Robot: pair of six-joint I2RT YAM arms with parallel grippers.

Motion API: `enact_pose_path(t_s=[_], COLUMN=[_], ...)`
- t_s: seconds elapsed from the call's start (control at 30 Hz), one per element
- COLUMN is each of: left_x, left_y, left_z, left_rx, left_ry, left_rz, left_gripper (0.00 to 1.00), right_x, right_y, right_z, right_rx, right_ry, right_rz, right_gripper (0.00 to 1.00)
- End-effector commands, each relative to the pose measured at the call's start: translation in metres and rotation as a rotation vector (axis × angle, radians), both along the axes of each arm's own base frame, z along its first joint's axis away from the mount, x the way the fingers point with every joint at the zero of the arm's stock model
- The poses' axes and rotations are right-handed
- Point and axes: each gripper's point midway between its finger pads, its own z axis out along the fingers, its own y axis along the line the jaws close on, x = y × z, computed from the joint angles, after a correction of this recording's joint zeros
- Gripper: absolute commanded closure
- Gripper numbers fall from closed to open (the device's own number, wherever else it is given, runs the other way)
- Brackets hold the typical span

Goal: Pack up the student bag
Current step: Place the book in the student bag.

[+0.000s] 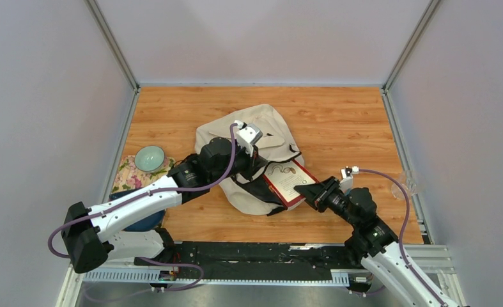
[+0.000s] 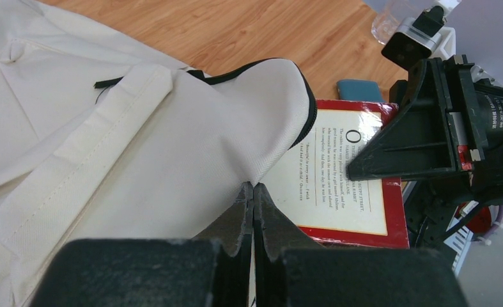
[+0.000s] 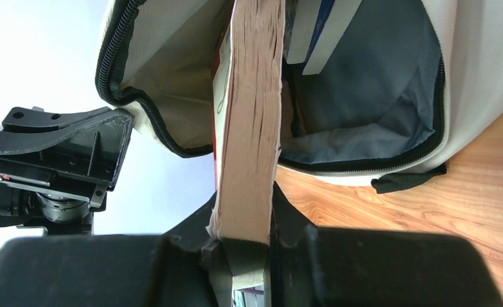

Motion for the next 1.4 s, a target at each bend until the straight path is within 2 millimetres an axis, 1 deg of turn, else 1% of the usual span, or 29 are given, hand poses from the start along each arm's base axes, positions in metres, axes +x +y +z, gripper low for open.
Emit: enact_pose_path(t_s=[0.0,0.27,0.3,0.37,0.4,0.43,0.5,0.53,0.6,0.67,0.7,0.73,0.77,0.8,0.83,0.87,0.9,0.93,0.97,1.0,1.03,1.07,1.1,1.17,1.2,1.23,1.27,1.3,1.37], left_x=[-0.006,-0.006,-0.007,-0.006,-0.007,-0.008,-0.007,-0.007,-0.007,-0.009,-0.009,-0.009,-0.009,-0.01,-0.01,-0.01,-0.011,-0.011,-0.011,-0.011,-0.012,-0.013,-0.014,-0.015,-0.016,-0.017,-0.018,-0.018,-0.02], left_y=[-0.01,-0.011,-0.011,-0.011,-0.012,-0.013,-0.013,-0.014,-0.014,-0.014,-0.014,-0.014,-0.013,-0.012,-0.012,-0.011,-0.011,-0.01,-0.009,-0.008,-0.008,-0.008,-0.007,-0.007,-0.006,-0.007,-0.006,-0.006,-0.004], left_z=[0.049,0.052,0.052,0.054,0.053,0.054,0.054,0.054,0.053,0.054,0.054,0.054,0.054,0.055,0.056,0.056,0.057,0.057,0.058,0.06,0.059,0.06,0.062,0.061,0.062,0.061,0.062,0.06,0.059], left_rx=[-0.15,-0.158,-0.158,-0.164,-0.164,-0.168,-0.169,-0.173,-0.176,-0.18,-0.181,-0.182,-0.181,-0.185,-0.186,-0.187,-0.189,-0.19,-0.192,-0.196,-0.195,-0.198,-0.201,-0.202,-0.204,-0.202,-0.205,-0.202,-0.204], left_ry=[-0.077,-0.077,-0.074,-0.072,-0.071,-0.066,-0.059,-0.05,-0.043,-0.032,-0.031,-0.026,-0.025,-0.026,-0.023,-0.025,-0.025,-0.025,-0.025,-0.03,-0.026,-0.025,-0.027,-0.022,-0.022,-0.017,-0.015,-0.015,-0.013], left_rz=[-0.046,-0.045,-0.046,-0.045,-0.05,-0.053,-0.049,-0.048,-0.048,-0.048,-0.05,-0.047,-0.044,-0.042,-0.043,-0.042,-0.041,-0.038,-0.036,-0.035,-0.036,-0.037,-0.039,-0.046,-0.046,-0.05,-0.052,-0.051,-0.05], left_gripper=[1.0,1.0,1.0,1.0,1.0,1.0,1.0,1.0,1.0,1.0,1.0,1.0,1.0,1.0,1.0,1.0,1.0,1.0,1.0,1.0,1.0,1.0,1.0,1.0,1.0,1.0,1.0,1.0,1.0], right_x=[0.002,0.004,0.005,0.008,0.007,0.014,0.019,0.022,0.028,0.037,0.042,0.048,0.052,0.056,0.062,0.066,0.072,0.076,0.079,0.084,0.09,0.095,0.1,0.107,0.111,0.113,0.118,0.122,0.127], right_y=[0.008,0.016,0.018,0.021,0.024,0.025,0.028,0.032,0.037,0.044,0.046,0.052,0.055,0.06,0.067,0.071,0.081,0.087,0.093,0.101,0.107,0.11,0.117,0.126,0.132,0.136,0.141,0.147,0.151], right_z=[0.045,0.034,0.042,0.04,0.045,0.041,0.052,0.043,0.053,0.048,0.061,0.053,0.055,0.07,0.061,0.064,0.059,0.069,0.069,0.056,0.062,0.055,0.042,0.039,0.027,0.024,0.028,0.014,0.008], right_rx=[0.085,0.059,0.077,0.065,0.078,0.064,0.081,0.046,0.043,0.006,0.024,-0.006,-0.012,0.012,-0.017,-0.015,-0.023,-0.005,-0.006,-0.032,-0.024,-0.043,-0.074,-0.085,-0.103,-0.106,-0.097,-0.127,-0.146], right_ry=[-0.134,-0.106,-0.133,-0.135,-0.154,-0.148,-0.186,-0.175,-0.192,-0.194,-0.215,-0.201,-0.211,-0.239,-0.226,-0.234,-0.23,-0.242,-0.244,-0.222,-0.214,-0.199,-0.176,-0.167,-0.159,-0.155,-0.157,-0.143,-0.139], right_rz=[0.025,0.001,-0.002,-0.021,-0.015,-0.047,-0.078,-0.081,-0.098,-0.117,-0.129,-0.13,-0.138,-0.147,-0.148,-0.156,-0.153,-0.157,-0.167,-0.174,-0.199,-0.229,-0.236,-0.271,-0.275,-0.28,-0.292,-0.291,-0.299], right_gripper=[1.0,1.0,1.0,1.0,1.0,1.0,1.0,1.0,1.0,1.0,1.0,1.0,1.0,1.0,1.0,1.0,1.0,1.0,1.0,1.0,1.0,1.0,1.0,1.0,1.0,1.0,0.98,0.93,0.89])
